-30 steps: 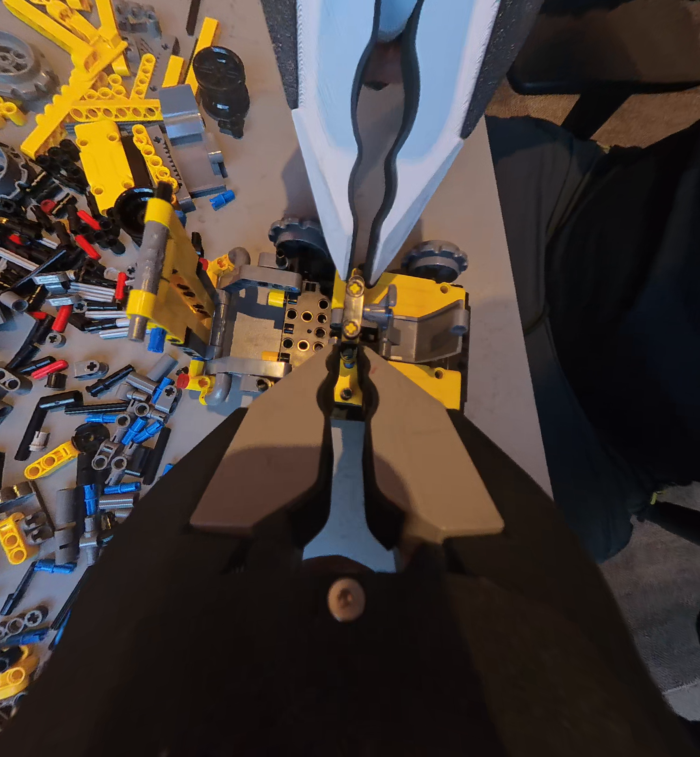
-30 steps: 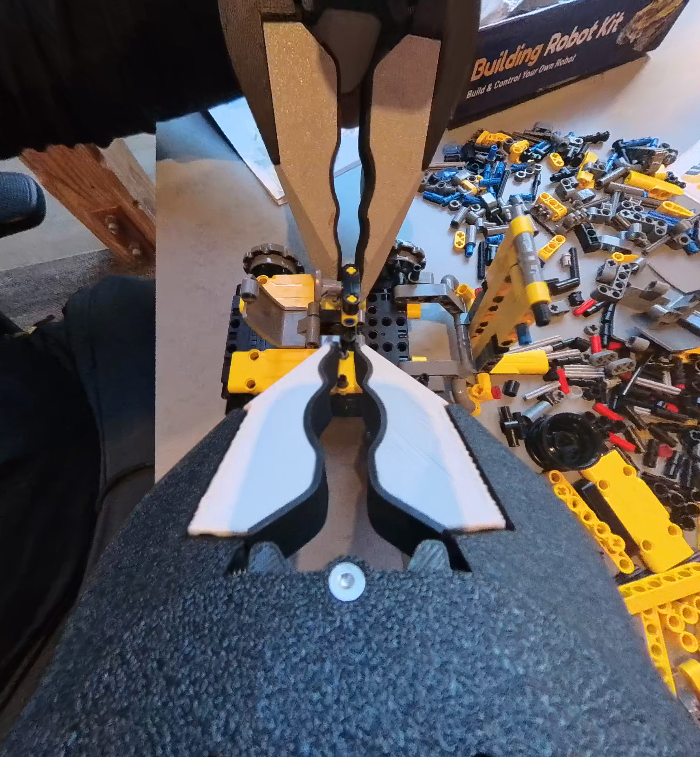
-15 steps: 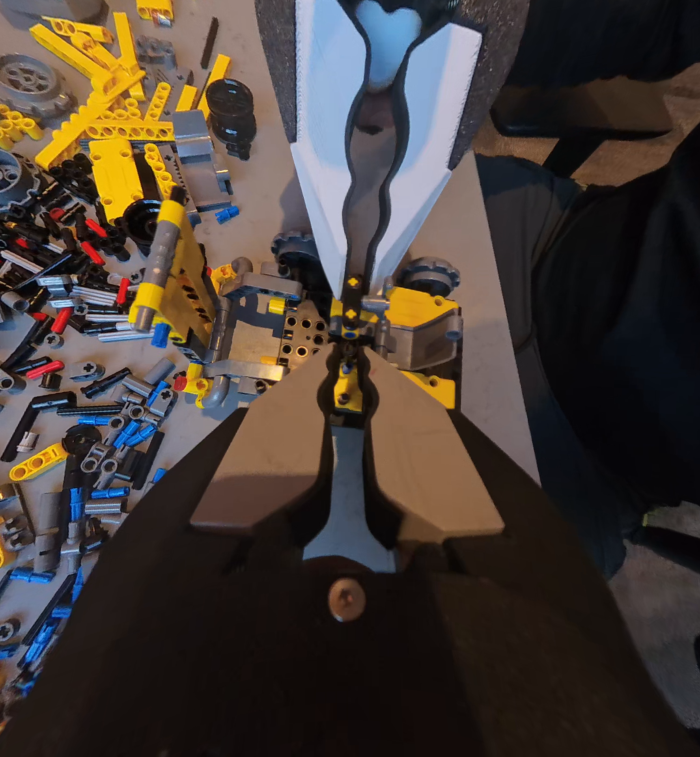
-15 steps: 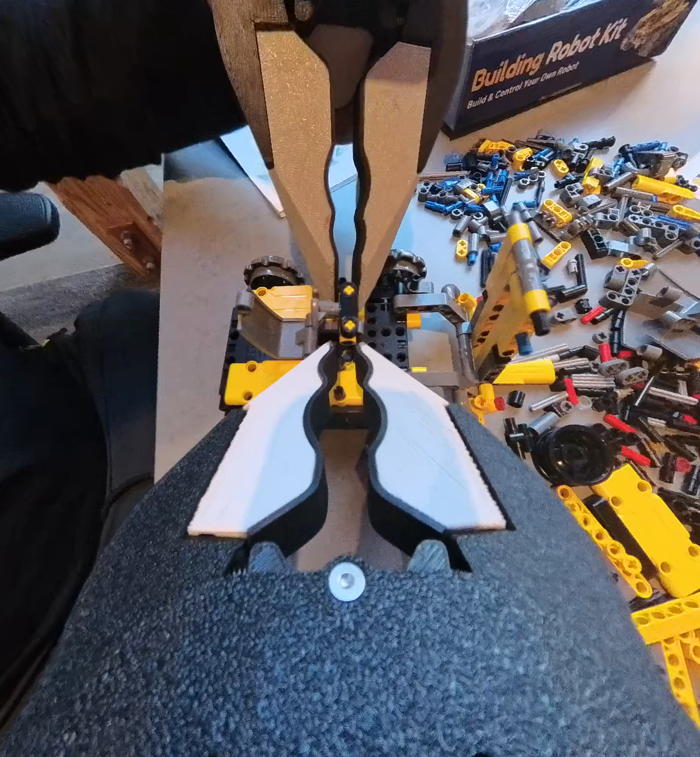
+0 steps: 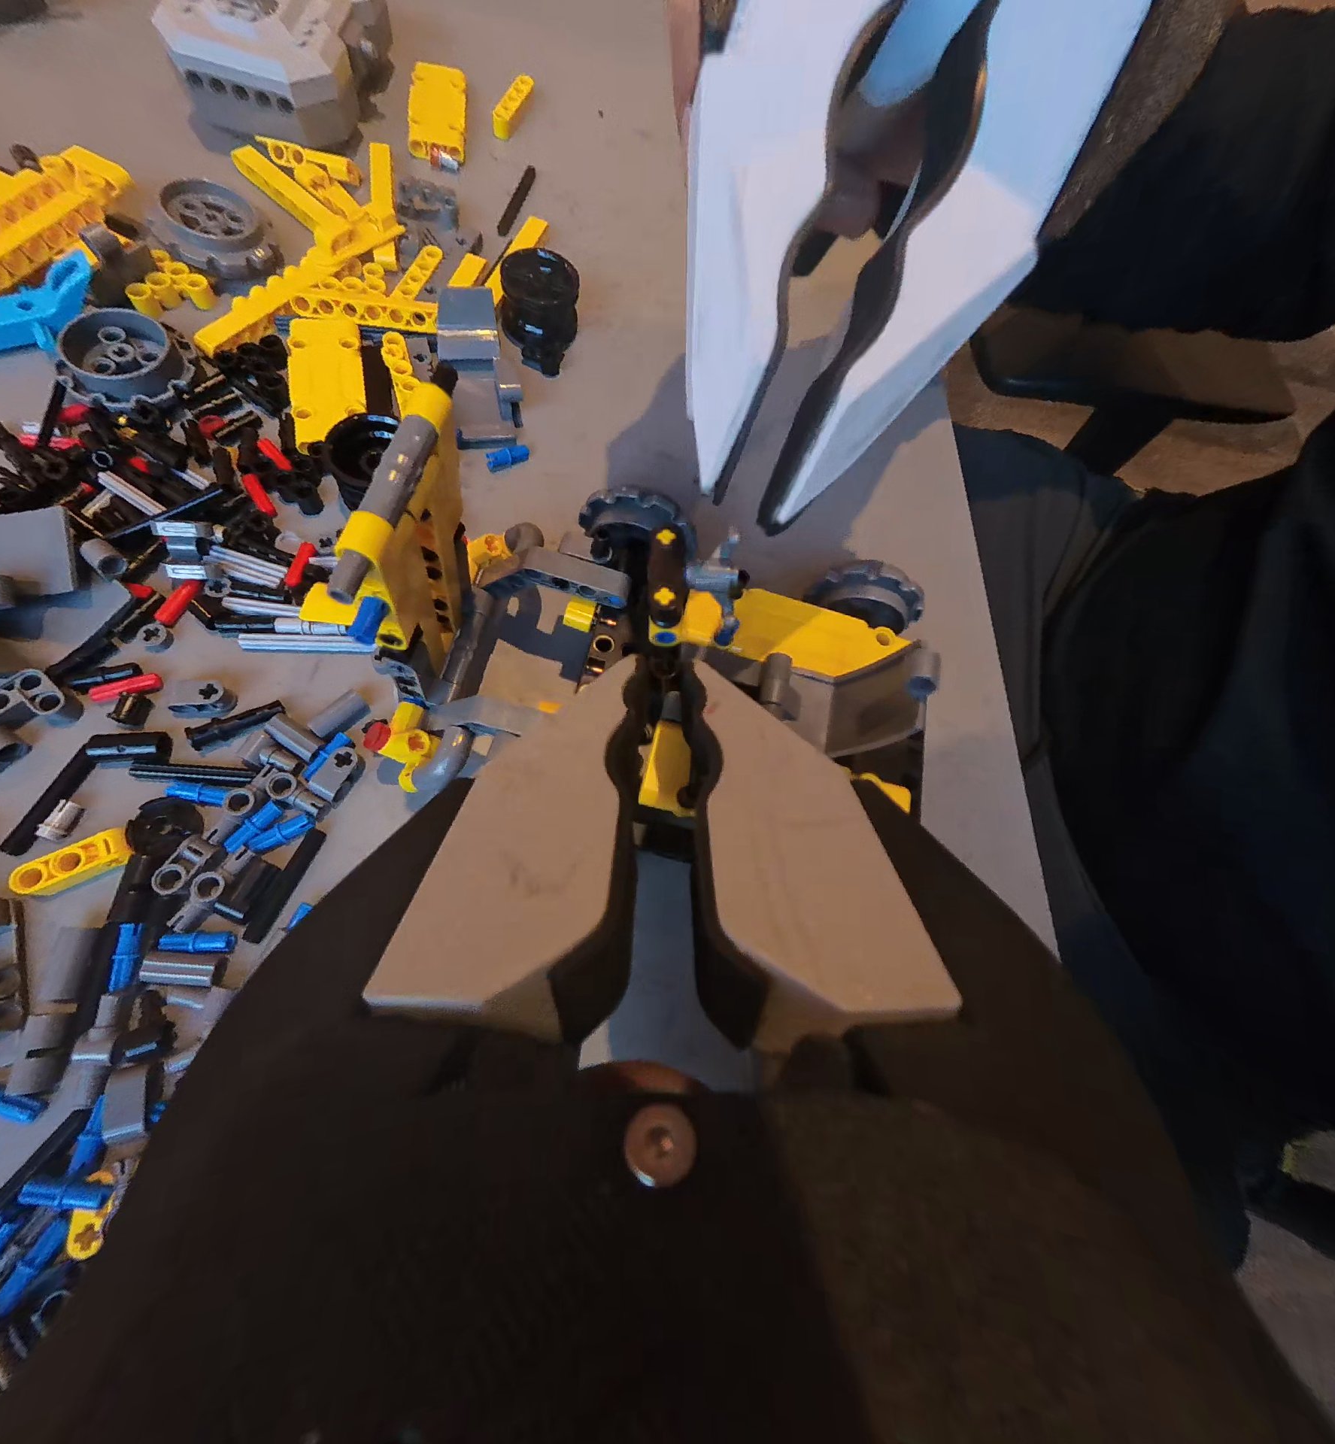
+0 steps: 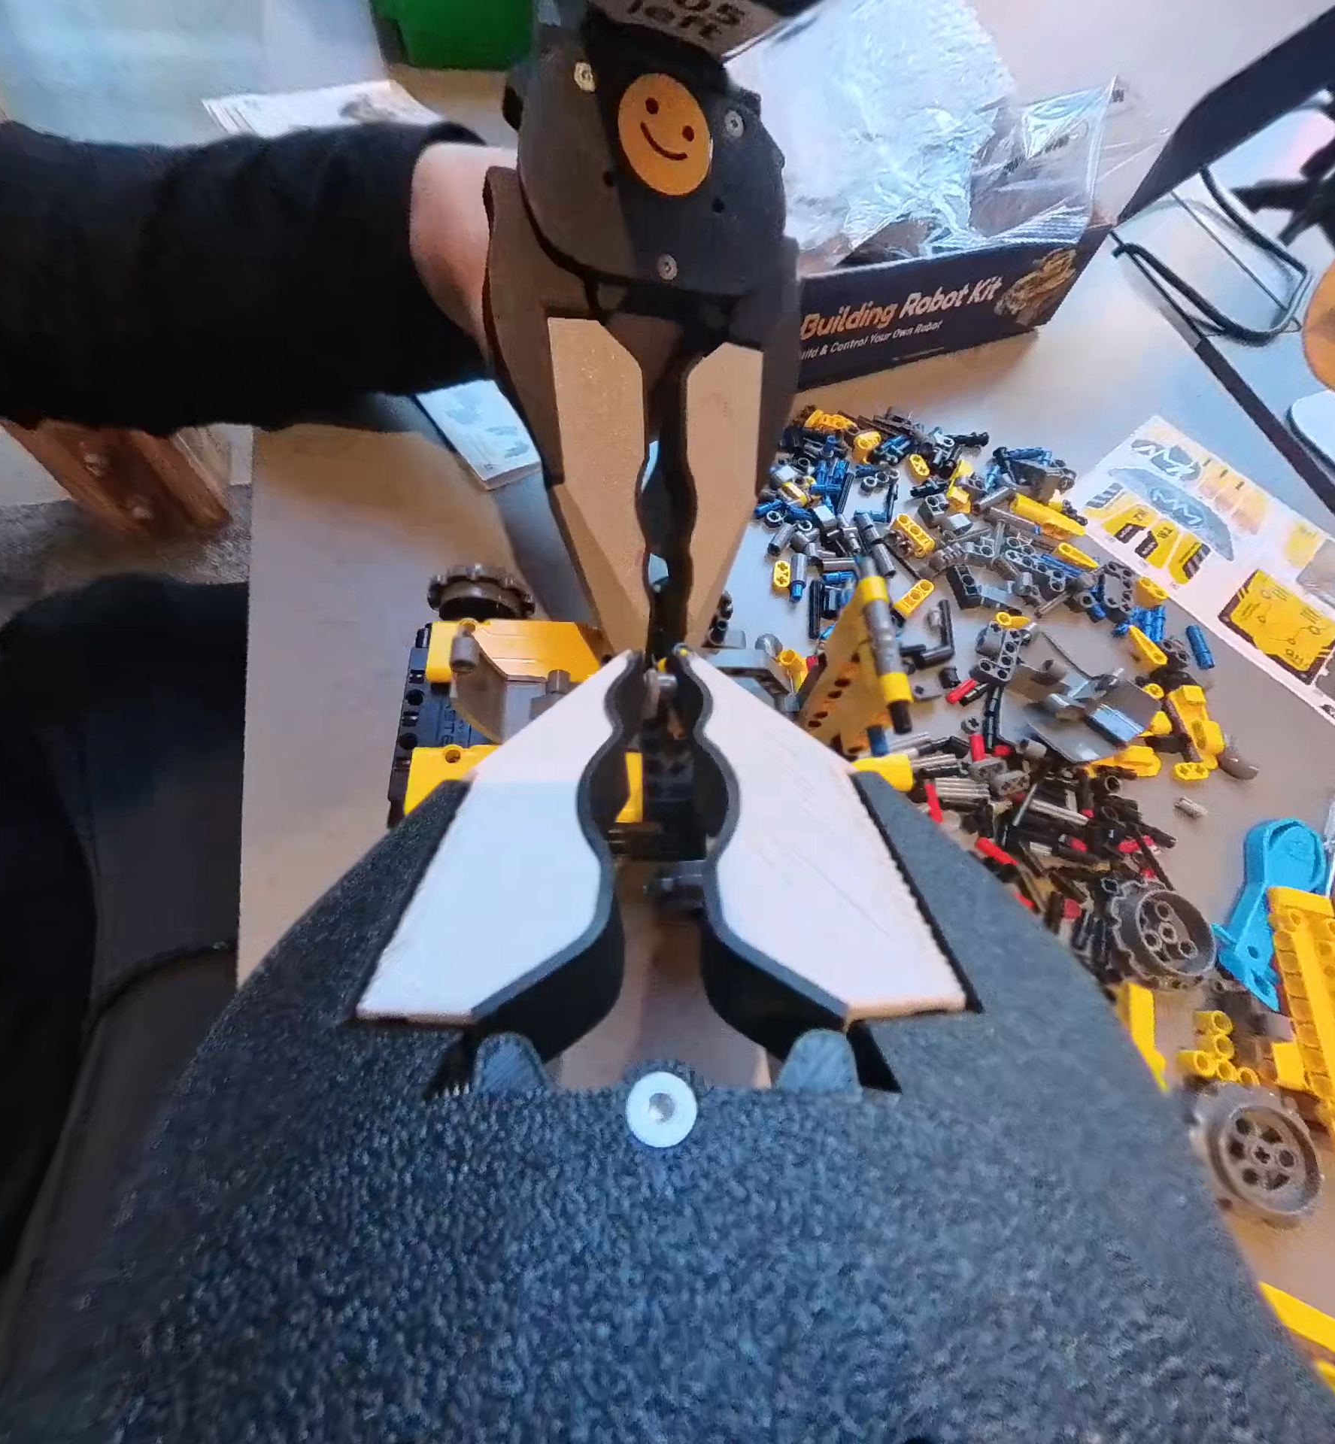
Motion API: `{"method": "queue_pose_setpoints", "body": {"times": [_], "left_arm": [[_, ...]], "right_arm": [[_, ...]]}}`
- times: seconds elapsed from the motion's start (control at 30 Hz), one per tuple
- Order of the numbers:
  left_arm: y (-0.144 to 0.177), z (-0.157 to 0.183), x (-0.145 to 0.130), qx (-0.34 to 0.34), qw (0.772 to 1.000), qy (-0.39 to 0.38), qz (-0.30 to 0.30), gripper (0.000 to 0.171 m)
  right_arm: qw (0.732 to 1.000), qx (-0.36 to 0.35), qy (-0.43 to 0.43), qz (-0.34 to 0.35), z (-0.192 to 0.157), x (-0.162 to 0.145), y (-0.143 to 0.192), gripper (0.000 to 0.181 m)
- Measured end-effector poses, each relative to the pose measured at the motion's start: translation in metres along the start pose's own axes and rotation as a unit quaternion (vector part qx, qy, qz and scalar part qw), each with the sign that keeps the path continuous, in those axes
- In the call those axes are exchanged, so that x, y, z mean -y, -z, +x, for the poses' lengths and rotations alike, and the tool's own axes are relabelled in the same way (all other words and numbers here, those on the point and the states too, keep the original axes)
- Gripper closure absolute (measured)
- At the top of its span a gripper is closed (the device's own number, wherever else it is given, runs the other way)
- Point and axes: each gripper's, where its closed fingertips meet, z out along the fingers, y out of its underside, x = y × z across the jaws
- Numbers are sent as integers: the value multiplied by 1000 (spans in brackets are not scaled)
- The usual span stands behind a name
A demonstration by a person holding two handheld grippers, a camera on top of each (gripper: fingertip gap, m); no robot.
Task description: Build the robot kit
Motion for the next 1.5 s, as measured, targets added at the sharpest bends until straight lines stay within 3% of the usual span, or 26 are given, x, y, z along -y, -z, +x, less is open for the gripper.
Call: {"method": "queue_pose_setpoints", "body": {"times": [0.3,0.57,0.8,1.0,1.1,1.23,1.37,1.43,1.5], "left_arm": [[11,-5,11,16,998,-2,53,168],[23,-7,28,23,993,3,117,169],[15,-6,28,31,993,1,115,169],[11,-1,30,-4,991,19,130,167],[10,-3,28,-11,991,36,129,145],[14,5,37,-40,986,35,160,165],[13,6,38,-44,984,40,166,168],[11,4,37,-40,985,49,160,168],[7,4,34,-49,985,66,150,168]], "right_arm": [[1000,-25,5,6,6,1,-3,179],[985,-34,-99,133,12,9,8,179],[990,-56,-86,98,11,-2,10,178],[991,-52,-73,99,9,6,15,179],[986,-25,-106,124,9,13,17,179],[976,28,-152,151,3,16,15,179],[971,36,-168,167,5,15,15,179],[977,28,-146,152,5,12,14,179],[991,-11,-76,113,6,8,16,166]]}}
